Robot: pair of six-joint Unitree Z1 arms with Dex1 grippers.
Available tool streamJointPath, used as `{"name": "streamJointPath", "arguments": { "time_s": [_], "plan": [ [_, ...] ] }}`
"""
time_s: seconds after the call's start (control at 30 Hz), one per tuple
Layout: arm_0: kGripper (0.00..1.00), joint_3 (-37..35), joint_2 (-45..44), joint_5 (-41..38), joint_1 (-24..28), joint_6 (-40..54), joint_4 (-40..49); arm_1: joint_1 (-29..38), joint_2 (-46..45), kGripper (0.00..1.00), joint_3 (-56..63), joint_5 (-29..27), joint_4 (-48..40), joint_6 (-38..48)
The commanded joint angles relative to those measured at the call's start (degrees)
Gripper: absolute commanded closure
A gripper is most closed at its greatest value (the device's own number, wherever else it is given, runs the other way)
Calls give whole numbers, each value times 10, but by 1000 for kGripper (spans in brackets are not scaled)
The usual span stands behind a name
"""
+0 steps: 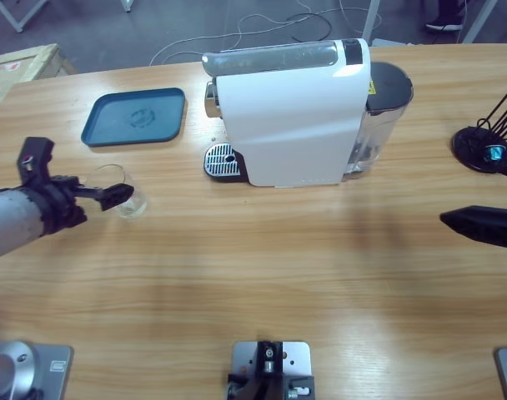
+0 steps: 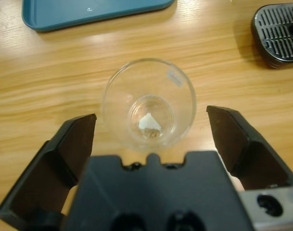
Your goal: Pour coffee
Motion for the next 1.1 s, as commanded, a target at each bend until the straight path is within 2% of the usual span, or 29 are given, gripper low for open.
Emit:
{"name": "streamJointPath", "arguments": {
  "time_s": [0.03, 0.17, 0.23, 0.27, 0.33, 0.37, 0.43, 0.47, 0.57, 0.6, 0.7, 0.73, 0.8, 0.93, 1.0, 1.1],
  "plan": [
    [9, 14, 84, 27, -6, -8, -51, 5, -68, 0, 42, -7, 43, 18],
    [10, 15, 110, 43, -6, -14, -71, 5, -71, 0, 41, -6, 55, 23],
    [46, 18, 125, 49, -6, -17, -86, 5, -71, 0, 37, -6, 64, 22],
    [123, 22, 130, 50, -6, -21, -97, 5, -71, 0, 35, -6, 68, 22],
    [360, 29, 133, 51, -6, -21, -116, 5, -73, 0, 34, -4, 73, 23],
    [444, 34, 136, 50, -6, -20, -129, 5, -75, 0, 34, -3, 74, 24],
    [452, 48, 143, 52, -6, -19, -158, 5, -82, 0, 34, -2, 75, 26],
    [514, 59, 146, 57, -6, -17, -183, 5, -84, 0, 33, -2, 77, 26],
    [959, 71, 159, 61, -6, -3, -218, 5, -87, 0, 31, 0, 86, 26],
    [1000, 80, 160, 62, -6, 0, -235, 5, -88, 0, 31, 0, 87, 27],
    [1000, 107, 132, 53, -10, 49, -282, 5, -88, 0, 26, -1, 94, 27],
    [1000, 106, 112, 31, -9, 90, -282, 5, -86, 0, 23, -2, 99, 26],
    [1000, 99, 65, -63, 15, 188, -282, 5, -75, 0, 2, -3, 121, 21],
    [1000, 80, 2, -319, 121, 404, -277, 5, -65, 0, -37, -4, 156, 4],
    [1000, 69, 14, -416, 181, 477, -274, 5, -68, 0, -39, -4, 164, 0],
    [1000, 31, 95, -572, 267, 566, -276, 5, -76, 0, -40, -3, 166, -7]
  ]
}}
